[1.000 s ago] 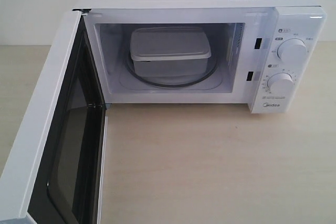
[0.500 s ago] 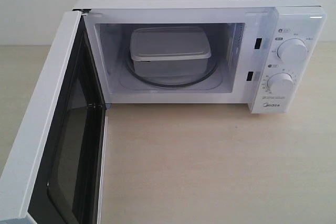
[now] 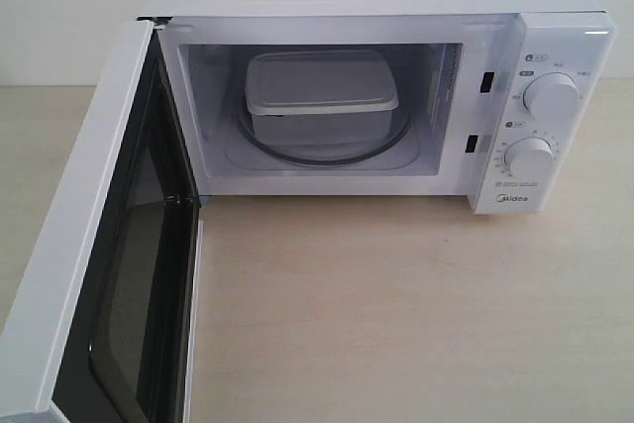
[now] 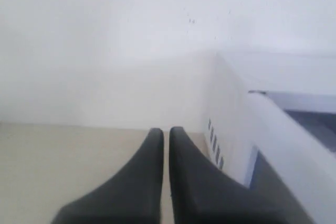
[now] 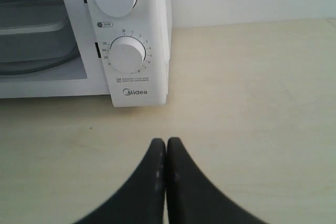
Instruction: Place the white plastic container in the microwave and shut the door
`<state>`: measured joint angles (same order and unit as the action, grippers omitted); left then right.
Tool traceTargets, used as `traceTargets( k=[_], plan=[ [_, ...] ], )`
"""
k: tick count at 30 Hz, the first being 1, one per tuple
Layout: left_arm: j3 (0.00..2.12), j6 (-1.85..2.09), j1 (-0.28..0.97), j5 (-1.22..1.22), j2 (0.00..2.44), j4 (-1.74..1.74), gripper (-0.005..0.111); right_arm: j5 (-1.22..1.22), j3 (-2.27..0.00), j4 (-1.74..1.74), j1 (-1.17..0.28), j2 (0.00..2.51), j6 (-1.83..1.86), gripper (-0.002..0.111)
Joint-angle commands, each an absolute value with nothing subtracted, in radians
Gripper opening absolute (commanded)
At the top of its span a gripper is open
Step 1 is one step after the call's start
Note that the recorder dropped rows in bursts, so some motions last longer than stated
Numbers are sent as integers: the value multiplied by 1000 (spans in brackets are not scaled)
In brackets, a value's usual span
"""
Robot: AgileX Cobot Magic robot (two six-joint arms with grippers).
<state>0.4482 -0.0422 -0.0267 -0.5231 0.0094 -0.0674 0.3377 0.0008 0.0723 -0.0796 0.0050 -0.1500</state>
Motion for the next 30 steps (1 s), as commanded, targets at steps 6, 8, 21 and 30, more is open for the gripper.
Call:
traceTargets(
  k=[6, 8, 21, 30],
  plan=[
    [816, -52, -26, -899, 7, -196, 4, 337, 0, 84, -80, 0, -153, 0],
    [848, -52, -26, -882, 7, -202, 4, 337, 0, 84, -80, 0, -153, 0],
    [865, -52, -26, -461, 7, -311, 4, 337, 0, 84, -80, 0, -153, 0],
    [873, -20, -26, -469, 208, -333, 4, 337, 0, 84, -80, 0, -153, 0]
  ],
)
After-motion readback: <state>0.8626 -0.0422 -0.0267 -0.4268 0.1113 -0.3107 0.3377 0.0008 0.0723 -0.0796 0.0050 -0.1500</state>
